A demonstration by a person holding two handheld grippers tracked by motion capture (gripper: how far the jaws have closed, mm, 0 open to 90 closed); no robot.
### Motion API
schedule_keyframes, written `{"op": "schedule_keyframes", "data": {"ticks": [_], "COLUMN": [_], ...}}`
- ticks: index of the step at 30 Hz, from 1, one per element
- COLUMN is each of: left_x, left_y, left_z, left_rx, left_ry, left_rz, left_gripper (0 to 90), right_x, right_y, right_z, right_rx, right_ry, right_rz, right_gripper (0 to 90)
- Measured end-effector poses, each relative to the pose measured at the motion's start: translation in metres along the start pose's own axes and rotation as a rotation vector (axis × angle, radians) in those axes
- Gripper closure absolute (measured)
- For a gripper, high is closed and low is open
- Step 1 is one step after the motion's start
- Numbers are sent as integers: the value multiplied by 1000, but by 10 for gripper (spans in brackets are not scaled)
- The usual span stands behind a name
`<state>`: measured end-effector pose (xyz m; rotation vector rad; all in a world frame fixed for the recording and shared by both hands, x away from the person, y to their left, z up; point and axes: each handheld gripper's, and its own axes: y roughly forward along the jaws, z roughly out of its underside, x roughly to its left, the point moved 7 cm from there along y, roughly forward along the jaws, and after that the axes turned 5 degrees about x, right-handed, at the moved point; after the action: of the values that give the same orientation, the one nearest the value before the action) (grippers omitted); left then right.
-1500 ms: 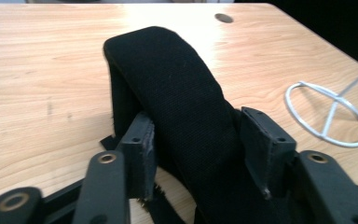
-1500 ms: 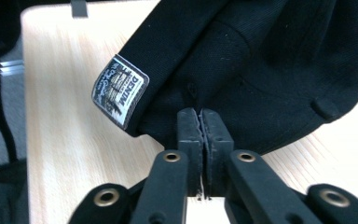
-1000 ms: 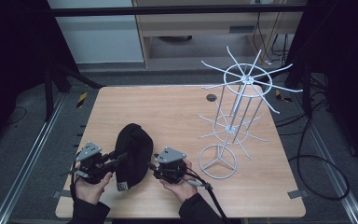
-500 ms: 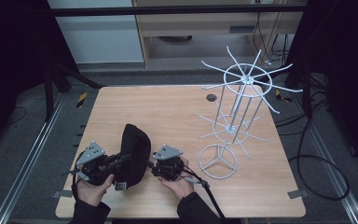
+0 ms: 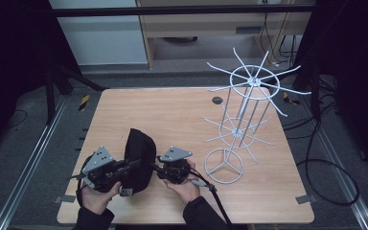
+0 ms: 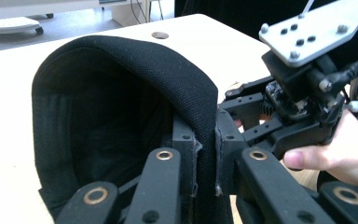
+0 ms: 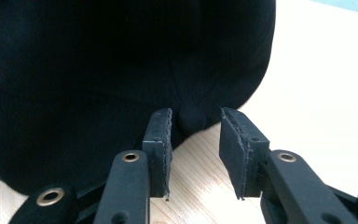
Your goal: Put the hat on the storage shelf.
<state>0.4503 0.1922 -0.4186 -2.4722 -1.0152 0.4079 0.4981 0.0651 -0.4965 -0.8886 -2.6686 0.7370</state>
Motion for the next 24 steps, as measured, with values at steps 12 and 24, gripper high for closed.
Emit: {"op": "schedule_keyframes", "data": {"ticks": [12,24], "left_x": [-13,23], "left_y": [0,-13], "left_z": [-4,5], "left_rx": [-13,-62], "left_ry": [43,-85], "left_rz": [22,-68], "left_gripper": [817,715], "right_x": [5,-3], "right_y": [6,-37], "right_z": [6,-14], "right_rx": [66,3], "right_ry": [8,-37], "right_rz": [-50,35], "right_gripper": [750,752]}}
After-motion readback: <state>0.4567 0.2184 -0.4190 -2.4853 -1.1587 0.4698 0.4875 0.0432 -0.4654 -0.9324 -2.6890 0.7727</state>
